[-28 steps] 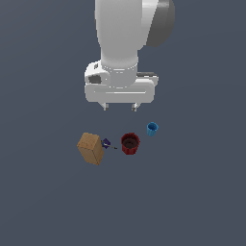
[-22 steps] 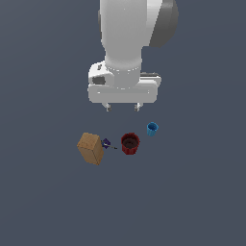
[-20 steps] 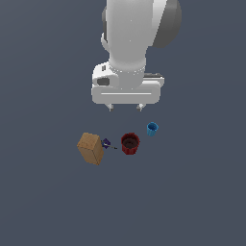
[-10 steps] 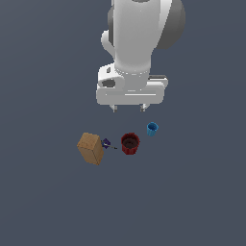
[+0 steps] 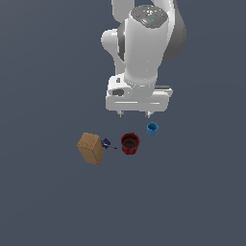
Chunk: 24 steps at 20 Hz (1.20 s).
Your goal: Pick up a designated object from a clutter of objects.
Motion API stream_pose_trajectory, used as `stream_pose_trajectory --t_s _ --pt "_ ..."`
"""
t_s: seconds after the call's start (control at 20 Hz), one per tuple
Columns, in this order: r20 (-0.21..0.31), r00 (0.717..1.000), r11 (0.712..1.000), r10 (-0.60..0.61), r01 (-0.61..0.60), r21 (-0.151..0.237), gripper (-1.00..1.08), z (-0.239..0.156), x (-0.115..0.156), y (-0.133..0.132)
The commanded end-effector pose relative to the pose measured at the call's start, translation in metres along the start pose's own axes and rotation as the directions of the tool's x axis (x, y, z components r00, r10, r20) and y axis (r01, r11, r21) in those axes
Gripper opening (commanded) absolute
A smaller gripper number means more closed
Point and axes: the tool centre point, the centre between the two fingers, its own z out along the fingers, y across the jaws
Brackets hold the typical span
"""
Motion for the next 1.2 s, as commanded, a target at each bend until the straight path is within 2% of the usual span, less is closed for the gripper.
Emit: stream_pose_trajectory --t_s 0.0,0.3,0.7,1.15 --pt "-0.002 1.0 1.0 0.019 -0.019 -0.001 1.0 0.015 -0.003 -0.01" --pt "-0.012 0.996 0.997 0.083 -0.083 -0.002 1.0 0.06 -0.016 -0.042" --pt "-0.022 0.984 0.985 0.174 -0.174 0.009 1.0 0.123 -0.049 -0.087" --pt "-0.024 0.97 0.971 0.24 -0.24 0.025 1.0 0.164 -0.082 -0.115"
